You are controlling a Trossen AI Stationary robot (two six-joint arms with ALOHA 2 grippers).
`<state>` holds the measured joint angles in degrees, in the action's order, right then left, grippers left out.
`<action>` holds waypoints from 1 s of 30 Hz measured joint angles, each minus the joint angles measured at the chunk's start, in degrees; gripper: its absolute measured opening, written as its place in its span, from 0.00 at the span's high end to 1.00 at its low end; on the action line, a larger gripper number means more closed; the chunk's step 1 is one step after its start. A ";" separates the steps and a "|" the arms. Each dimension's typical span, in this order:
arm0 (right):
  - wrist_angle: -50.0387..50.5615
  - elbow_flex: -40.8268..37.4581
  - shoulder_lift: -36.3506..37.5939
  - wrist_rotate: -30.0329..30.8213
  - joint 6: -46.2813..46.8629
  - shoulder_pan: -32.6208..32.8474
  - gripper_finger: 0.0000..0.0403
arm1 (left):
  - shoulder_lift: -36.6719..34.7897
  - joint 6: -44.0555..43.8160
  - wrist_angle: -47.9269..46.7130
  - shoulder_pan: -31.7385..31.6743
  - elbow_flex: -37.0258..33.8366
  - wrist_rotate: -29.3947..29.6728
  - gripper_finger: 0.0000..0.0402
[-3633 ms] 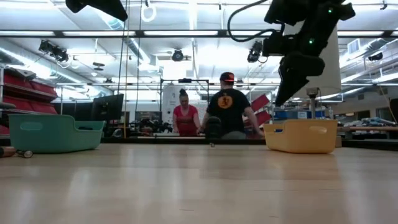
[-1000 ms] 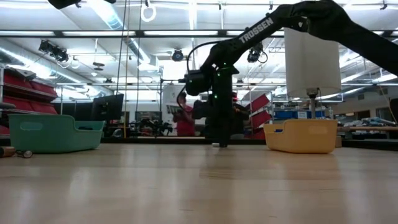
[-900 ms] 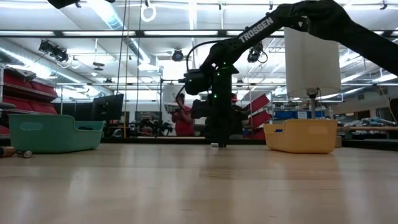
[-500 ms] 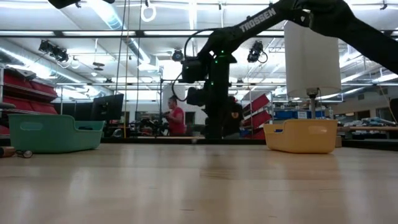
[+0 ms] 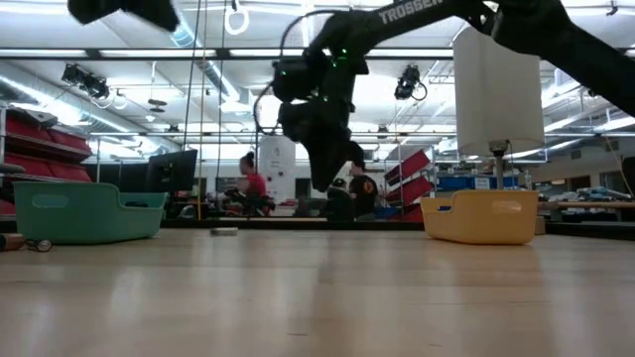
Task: Sort batteries
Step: Put the silver battery into the yellow bin
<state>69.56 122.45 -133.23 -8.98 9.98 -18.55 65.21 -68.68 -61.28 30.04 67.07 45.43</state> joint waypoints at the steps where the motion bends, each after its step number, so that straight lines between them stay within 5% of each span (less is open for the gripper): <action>1: 0.41 0.30 0.03 -0.23 -0.05 0.71 0.76 | 0.09 -1.20 -2.63 -1.16 0.00 -0.16 0.82; 3: 0.51 0.31 1.15 -0.34 -0.85 2.11 0.71 | 0.09 -0.54 -6.71 -4.95 0.00 -2.76 0.82; 7: -0.69 0.49 6.65 0.70 -2.27 4.75 0.67 | 0.14 15.26 -4.74 -16.99 -0.02 -14.55 0.82; 13: 0.11 0.50 15.28 6.20 -1.33 7.38 0.69 | 3.07 31.39 6.52 -35.14 -4.86 -30.35 0.82; 19: 1.48 -2.61 25.03 11.97 -0.89 11.35 0.71 | 8.33 38.93 19.61 -45.10 -9.25 -41.25 0.75; 30: -10.23 -26.55 44.14 14.76 10.07 19.51 0.71 | 25.87 58.09 20.84 -54.57 -7.98 -46.09 0.51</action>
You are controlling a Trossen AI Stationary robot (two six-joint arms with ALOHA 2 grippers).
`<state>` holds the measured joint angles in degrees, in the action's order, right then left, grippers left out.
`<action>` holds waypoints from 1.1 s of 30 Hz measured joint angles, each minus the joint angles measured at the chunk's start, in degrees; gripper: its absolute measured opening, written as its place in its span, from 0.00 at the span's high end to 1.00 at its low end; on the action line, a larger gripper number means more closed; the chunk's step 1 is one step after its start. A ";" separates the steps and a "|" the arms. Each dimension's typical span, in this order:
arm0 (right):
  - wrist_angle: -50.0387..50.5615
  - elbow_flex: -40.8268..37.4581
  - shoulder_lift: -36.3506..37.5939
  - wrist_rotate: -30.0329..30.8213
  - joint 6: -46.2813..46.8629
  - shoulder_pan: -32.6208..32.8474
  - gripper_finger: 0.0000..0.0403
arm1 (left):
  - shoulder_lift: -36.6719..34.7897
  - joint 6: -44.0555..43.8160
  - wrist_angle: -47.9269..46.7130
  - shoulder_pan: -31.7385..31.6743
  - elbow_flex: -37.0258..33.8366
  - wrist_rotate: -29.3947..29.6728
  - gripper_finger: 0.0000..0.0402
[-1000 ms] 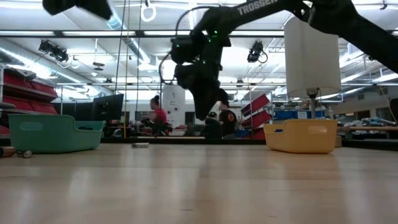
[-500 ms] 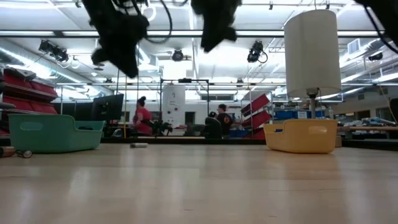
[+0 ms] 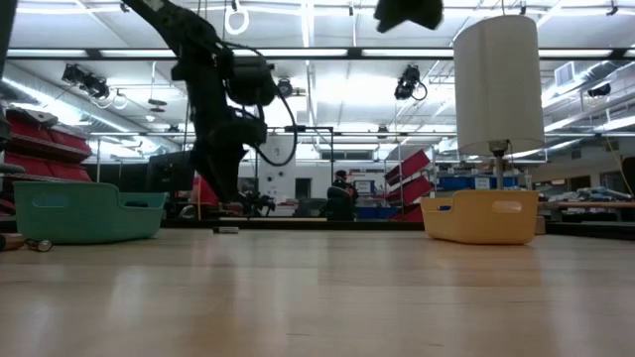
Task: Sort batteries
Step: Put the silver battery into the yellow bin
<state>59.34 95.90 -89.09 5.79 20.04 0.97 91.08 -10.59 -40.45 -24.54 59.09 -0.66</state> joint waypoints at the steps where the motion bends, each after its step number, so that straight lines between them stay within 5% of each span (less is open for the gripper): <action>1: -1.41 -2.51 1.54 0.42 1.76 0.59 0.71 | 1.08 2.03 0.02 -0.82 0.55 0.30 0.51; 9: -6.29 -14.33 9.53 0.81 12.90 4.41 0.71 | 7.20 11.03 0.48 -9.30 6.37 5.50 0.52; 16: -8.63 -15.09 10.57 2.18 14.95 5.73 0.71 | 13.64 16.46 1.14 -15.74 8.81 1.85 0.52; 25: -9.18 -15.09 11.04 2.16 15.90 5.73 0.71 | 18.96 20.85 3.35 -16.45 9.03 1.50 0.54; 30: -9.20 -15.06 11.25 2.16 15.90 5.66 0.71 | 19.06 20.70 3.33 -16.37 8.98 0.69 0.63; 33: -9.63 -15.06 11.25 2.18 16.20 5.65 0.71 | 19.07 20.68 3.49 -16.31 8.51 -0.27 0.78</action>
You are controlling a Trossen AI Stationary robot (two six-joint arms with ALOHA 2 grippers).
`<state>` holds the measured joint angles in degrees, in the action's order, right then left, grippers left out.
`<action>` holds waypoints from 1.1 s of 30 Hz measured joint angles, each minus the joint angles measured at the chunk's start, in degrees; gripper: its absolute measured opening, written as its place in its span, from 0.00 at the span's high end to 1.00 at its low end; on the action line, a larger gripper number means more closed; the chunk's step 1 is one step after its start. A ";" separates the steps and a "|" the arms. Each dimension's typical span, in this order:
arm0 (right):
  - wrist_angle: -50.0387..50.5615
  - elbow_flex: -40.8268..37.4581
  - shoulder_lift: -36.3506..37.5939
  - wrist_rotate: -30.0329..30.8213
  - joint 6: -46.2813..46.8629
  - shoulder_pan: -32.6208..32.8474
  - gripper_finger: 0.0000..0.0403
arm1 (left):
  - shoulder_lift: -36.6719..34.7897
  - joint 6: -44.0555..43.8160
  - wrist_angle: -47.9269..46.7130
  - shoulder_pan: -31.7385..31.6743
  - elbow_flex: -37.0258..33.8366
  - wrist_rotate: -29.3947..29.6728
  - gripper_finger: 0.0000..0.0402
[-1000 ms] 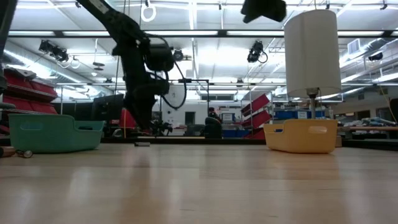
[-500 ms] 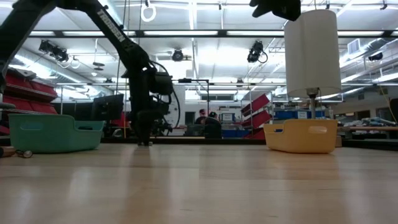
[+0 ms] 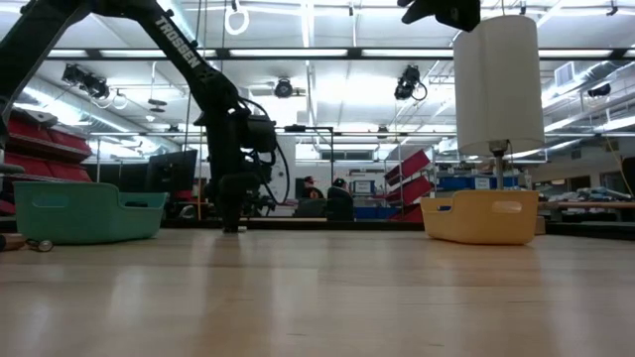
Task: Sort batteries
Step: Put the silver battery into the yellow bin
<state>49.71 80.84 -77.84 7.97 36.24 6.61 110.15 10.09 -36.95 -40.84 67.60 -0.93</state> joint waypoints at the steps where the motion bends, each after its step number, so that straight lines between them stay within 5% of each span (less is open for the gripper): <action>1: -0.20 0.00 0.00 0.00 0.19 0.00 0.71 | 0.00 -0.08 -0.02 0.07 -0.10 -0.31 0.85; 3: -0.25 0.00 -0.02 0.00 0.79 -0.02 0.71 | 0.00 -0.72 -0.05 0.09 -0.11 -0.25 0.94; 18: -0.69 -5.41 -1.75 6.08 -4.01 -1.21 0.75 | -10.36 -6.69 -0.04 0.14 2.97 -8.86 0.99; 23: -7.47 -12.98 -1.70 2.21 -3.92 -4.45 0.74 | -16.41 -8.13 -1.18 1.49 3.12 -11.65 0.98; 28: -23.14 -20.84 -2.43 -6.33 -14.52 -8.71 0.70 | -21.57 -14.92 -1.08 5.03 3.12 -14.91 0.98; 33: -24.21 -22.39 -7.17 -10.43 -22.85 -12.23 0.61 | -28.78 -22.07 1.35 13.39 3.01 -10.00 0.98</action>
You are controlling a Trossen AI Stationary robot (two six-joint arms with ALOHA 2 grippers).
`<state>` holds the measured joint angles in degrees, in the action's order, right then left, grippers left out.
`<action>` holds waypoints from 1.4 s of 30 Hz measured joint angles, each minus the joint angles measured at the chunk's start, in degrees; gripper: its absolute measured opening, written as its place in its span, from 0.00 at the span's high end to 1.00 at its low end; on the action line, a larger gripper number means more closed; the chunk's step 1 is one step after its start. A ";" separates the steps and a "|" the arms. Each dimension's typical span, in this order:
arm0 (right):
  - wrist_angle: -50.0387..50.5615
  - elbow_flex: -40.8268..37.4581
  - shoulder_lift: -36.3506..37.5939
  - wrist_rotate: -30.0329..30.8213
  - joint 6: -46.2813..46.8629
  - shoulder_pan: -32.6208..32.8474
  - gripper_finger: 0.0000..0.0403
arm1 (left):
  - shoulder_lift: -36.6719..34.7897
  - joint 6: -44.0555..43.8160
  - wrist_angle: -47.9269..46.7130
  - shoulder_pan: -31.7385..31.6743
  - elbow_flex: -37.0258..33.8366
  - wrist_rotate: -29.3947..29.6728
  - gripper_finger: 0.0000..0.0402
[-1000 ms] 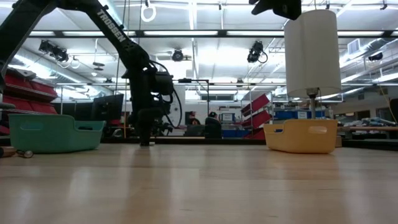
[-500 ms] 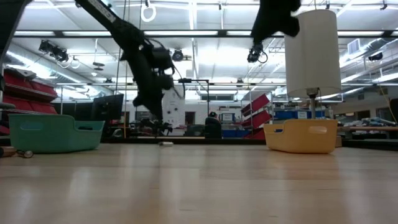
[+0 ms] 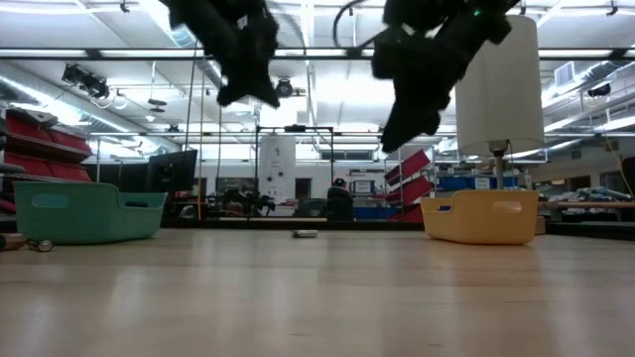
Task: Sort batteries
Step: Put the silver battery into the yellow bin
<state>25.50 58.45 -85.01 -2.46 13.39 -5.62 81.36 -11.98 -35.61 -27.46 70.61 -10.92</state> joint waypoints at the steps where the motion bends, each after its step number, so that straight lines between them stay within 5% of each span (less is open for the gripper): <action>1: 0.36 0.35 -1.39 -0.78 -2.52 -0.36 0.59 | -1.53 -1.07 1.04 2.42 -0.36 2.30 0.98; 8: -0.38 3.50 -11.61 -1.52 -16.56 -1.39 0.47 | -9.71 -11.66 4.17 15.55 -3.26 13.15 0.98; 18: -1.59 4.23 -17.22 -1.54 -28.49 -1.38 0.49 | -12.53 -18.32 4.89 26.09 -3.34 26.53 0.98; 30: -2.85 4.55 -25.77 -4.40 -31.00 0.52 0.51 | -12.88 -21.19 3.78 28.53 -3.34 28.07 0.98; 37: -3.15 4.40 -25.72 -1.87 -30.38 2.11 0.63 | -13.56 -21.36 4.52 29.09 -3.26 28.30 0.98; 42: -2.30 4.42 -25.92 -2.06 -29.97 2.40 0.92 | -13.58 -21.36 4.34 29.09 -3.24 28.75 0.98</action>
<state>23.20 62.87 -110.93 -4.51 -16.58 -3.22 67.79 -33.34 -31.26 1.63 67.37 17.83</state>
